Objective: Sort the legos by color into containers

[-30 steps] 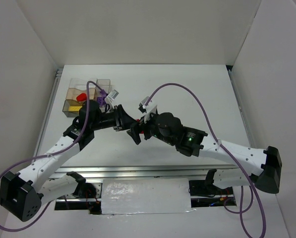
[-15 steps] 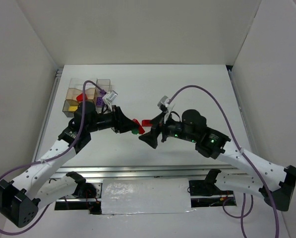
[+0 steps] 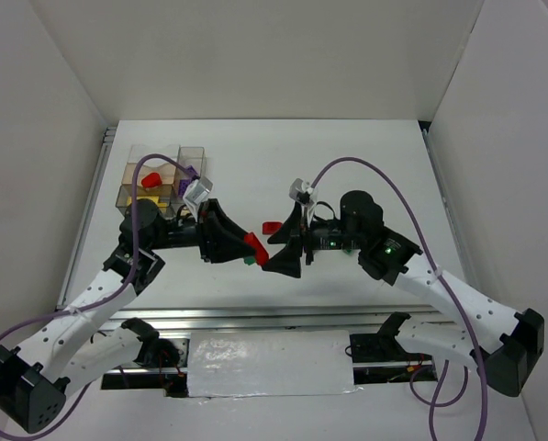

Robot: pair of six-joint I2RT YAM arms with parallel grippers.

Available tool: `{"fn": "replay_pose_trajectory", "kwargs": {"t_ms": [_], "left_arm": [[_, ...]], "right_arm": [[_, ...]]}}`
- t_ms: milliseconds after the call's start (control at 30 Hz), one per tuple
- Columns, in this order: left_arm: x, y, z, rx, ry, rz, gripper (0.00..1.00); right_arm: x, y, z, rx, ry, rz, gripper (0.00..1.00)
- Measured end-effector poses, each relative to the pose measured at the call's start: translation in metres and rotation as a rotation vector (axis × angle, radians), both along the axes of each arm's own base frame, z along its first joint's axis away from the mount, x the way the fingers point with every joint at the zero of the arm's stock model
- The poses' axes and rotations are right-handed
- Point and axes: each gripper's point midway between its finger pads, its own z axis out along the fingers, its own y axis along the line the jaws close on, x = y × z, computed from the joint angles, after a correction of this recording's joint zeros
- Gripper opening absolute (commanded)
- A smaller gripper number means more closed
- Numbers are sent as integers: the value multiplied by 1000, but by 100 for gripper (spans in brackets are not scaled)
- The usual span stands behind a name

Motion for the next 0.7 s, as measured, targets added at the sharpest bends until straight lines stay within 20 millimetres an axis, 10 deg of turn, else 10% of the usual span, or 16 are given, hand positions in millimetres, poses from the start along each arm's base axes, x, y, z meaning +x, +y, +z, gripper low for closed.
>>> {"fn": "replay_pose_trajectory", "kwargs": {"t_ms": [200, 333, 467, 567, 633, 700], "left_arm": [[-4, -1, -1, -1, -6, -25, 0], [-6, -2, -2, 2, -8, -40, 0], [-7, -1, -2, 8, -10, -36, 0], [-5, 0, 1, 21, -11, -24, 38], [-4, 0, 5, 26, -27, -13, 90], [1, 0, 10, 24, -31, 13, 100]], "right_arm": [[-13, 10, 22, 108, 2, 105, 70], [-15, 12, 29, 144, 2, 129, 15], [-14, 13, 27, 147, 33, 132, 12], [-13, 14, 28, 158, 32, 131, 9], [-13, 14, 31, 174, 20, 127, 3], [-14, 13, 32, 182, 15, 125, 0]]}}
